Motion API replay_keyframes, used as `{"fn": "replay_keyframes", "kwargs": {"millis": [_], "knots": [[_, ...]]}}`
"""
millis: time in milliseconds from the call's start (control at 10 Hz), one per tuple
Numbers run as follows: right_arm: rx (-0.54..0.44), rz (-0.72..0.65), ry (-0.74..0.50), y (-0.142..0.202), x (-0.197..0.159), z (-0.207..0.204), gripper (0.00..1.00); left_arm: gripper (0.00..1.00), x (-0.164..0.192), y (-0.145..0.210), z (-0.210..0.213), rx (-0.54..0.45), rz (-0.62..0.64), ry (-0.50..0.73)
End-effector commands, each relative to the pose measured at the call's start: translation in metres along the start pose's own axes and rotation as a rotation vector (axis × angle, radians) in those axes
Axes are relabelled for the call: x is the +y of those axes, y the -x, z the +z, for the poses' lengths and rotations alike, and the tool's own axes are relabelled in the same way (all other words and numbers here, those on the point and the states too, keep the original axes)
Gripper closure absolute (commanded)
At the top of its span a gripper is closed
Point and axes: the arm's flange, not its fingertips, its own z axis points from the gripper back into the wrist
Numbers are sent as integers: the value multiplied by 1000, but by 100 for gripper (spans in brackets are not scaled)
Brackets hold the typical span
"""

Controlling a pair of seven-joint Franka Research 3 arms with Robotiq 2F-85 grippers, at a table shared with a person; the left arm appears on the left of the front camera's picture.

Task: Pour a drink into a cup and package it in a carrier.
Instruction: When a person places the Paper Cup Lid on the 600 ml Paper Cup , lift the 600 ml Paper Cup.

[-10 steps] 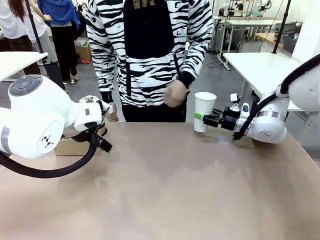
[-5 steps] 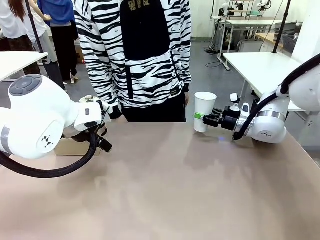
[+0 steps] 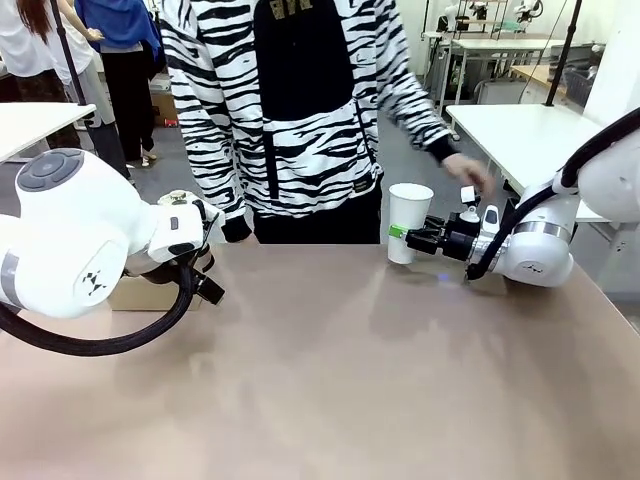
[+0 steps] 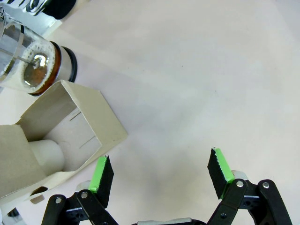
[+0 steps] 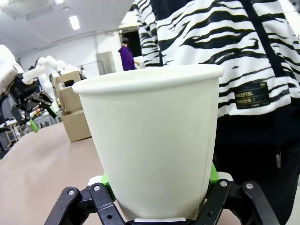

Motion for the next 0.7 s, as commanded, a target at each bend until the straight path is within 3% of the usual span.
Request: {"fn": "replay_keyframes", "kwargs": {"millis": [0, 600], "knots": [[-12, -2, 11, -5, 4, -1, 20, 0, 0, 0, 0, -1, 0, 2], [-12, -2, 11, -5, 4, -1, 20, 0, 0, 0, 0, -1, 0, 2]]}}
